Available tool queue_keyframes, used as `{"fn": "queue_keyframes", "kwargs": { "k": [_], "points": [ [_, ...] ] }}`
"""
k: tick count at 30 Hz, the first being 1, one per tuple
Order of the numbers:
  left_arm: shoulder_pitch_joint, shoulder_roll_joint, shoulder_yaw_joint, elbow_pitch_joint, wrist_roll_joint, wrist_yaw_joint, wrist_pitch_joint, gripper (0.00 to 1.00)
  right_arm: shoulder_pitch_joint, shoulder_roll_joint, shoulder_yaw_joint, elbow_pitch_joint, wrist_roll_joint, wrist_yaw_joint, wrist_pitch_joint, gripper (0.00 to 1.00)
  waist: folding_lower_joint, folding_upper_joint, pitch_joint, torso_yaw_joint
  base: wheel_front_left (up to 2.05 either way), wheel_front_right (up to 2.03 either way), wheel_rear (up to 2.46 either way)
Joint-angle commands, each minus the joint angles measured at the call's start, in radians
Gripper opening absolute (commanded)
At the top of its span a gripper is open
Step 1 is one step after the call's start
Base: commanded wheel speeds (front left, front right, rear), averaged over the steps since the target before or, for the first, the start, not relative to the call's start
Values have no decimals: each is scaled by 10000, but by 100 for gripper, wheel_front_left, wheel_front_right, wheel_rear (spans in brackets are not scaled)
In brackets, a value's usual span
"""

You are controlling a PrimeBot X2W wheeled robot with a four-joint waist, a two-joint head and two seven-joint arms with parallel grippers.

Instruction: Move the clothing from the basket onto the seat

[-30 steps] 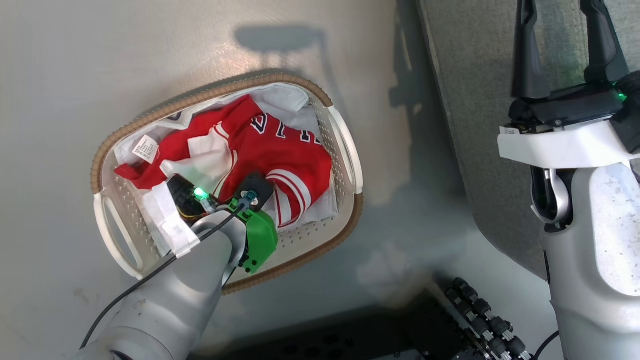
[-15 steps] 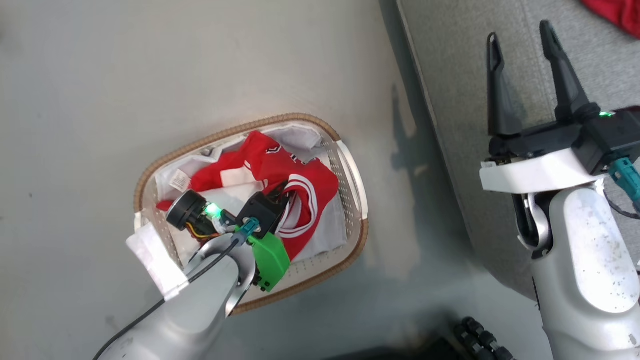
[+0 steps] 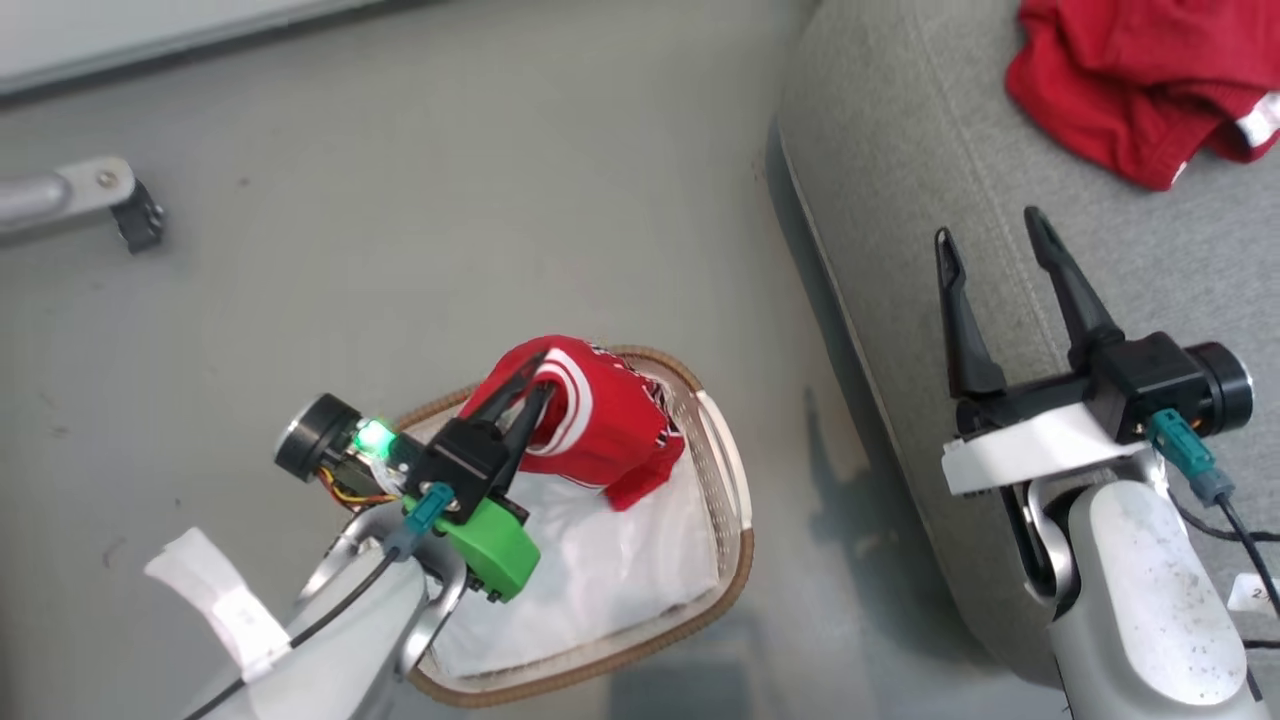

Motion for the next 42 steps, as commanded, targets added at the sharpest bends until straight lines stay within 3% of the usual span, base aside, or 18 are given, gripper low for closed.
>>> {"fn": "queue_keyframes", "kwargs": {
  "k": [1, 11, 23, 29, 42],
  "points": [
    [195, 194, 94, -287, 122, 70, -32, 0, 263, -35, 35, 84, -79, -14, -2, 100, 1, 0, -1294, 250, 0, 0, 0],
    [-788, 1486, 512, -2437, 399, -3, 727, 0, 827, -35, 436, 472, -138, -14, -2, 100, 1, 0, -2582, 170, 0, 0, 0],
    [-2762, 2245, 1552, -3921, 1, -192, 2133, 0, 745, -33, 1237, 701, 59, -14, -2, 100, 1, 0, -2956, -57, 0, 0, 0],
    [-3584, 2031, 1765, -3756, -152, -145, 2508, 0, 610, -35, 1828, 820, 156, -14, -2, 100, 1, 0, -3030, -73, 0, 0, 0],
    [-5063, 573, 1218, -3065, -291, -296, 2927, 0, -318, -39, 4337, 2142, 825, -14, -2, 100, 1, 0, -3445, 178, 0, 0, 0]
  ]
}}
